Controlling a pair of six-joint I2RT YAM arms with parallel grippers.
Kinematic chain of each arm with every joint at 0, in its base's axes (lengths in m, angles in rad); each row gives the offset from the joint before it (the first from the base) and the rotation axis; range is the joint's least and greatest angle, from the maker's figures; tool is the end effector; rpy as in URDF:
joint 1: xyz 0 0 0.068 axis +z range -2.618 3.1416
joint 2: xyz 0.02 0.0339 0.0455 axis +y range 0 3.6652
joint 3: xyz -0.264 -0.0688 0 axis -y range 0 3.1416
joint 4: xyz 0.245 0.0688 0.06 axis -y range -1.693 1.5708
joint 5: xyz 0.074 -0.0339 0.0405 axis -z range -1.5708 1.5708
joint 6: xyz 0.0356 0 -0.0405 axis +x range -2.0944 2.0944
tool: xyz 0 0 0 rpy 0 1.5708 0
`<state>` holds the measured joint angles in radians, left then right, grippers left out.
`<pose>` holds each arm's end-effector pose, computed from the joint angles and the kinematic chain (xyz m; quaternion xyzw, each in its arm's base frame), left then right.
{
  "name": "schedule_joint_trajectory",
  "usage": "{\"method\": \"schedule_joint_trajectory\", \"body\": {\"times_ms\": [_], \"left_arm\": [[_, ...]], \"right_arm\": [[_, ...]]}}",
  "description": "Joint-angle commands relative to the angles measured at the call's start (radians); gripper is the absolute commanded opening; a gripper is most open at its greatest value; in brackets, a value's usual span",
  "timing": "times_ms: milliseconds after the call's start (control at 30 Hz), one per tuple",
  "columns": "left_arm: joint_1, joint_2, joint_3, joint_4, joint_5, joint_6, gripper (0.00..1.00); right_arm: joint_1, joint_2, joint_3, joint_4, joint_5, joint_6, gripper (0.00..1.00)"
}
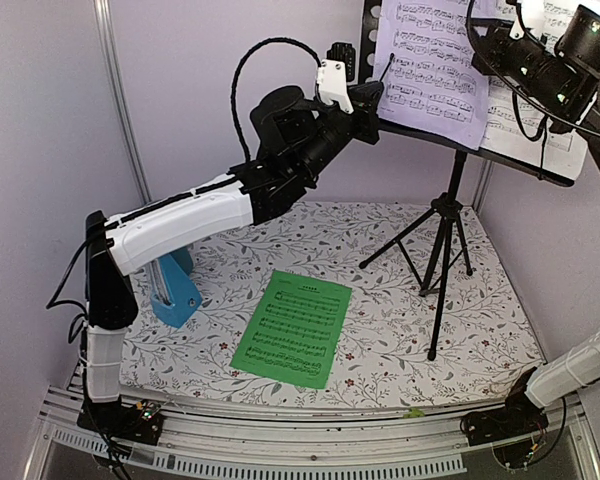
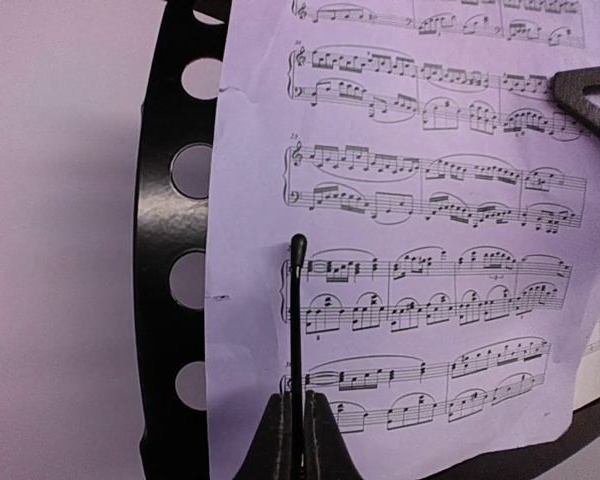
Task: Set up the instrument practice props
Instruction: Pick up the music stand locking hook from the music stand, then place the sheet music on the music stand.
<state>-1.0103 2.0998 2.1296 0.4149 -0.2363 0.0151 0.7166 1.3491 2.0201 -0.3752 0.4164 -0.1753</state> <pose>0.2699 -0.4143 0.4554 0.1731 0.5108 -0.3455 0.7679 0.1742 0.1326 0.6014 -0.1013 0.5970 0.0917 0.7905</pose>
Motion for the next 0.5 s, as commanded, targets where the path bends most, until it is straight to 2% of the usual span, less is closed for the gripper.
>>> {"method": "schedule_joint_trajectory", "body": {"times_ms": [0, 200, 467], "left_arm": [[-0.016, -0.036, -0.017, -0.002, 0.014, 0.023, 0.00], [-0.017, -0.039, -0.020, -0.009, 0.020, 0.026, 0.00], [-0.016, -0.043, -0.025, -0.007, 0.023, 0.026, 0.00]], "right_arm": [[-0.005, 0.018, 0.006, 0.046, -0.075, -0.077, 0.00], [-0.006, 0.035, 0.009, 0.054, -0.126, -0.138, 0.00], [-0.006, 0.058, 0.019, 0.079, -0.124, -0.098, 0.00]]}}
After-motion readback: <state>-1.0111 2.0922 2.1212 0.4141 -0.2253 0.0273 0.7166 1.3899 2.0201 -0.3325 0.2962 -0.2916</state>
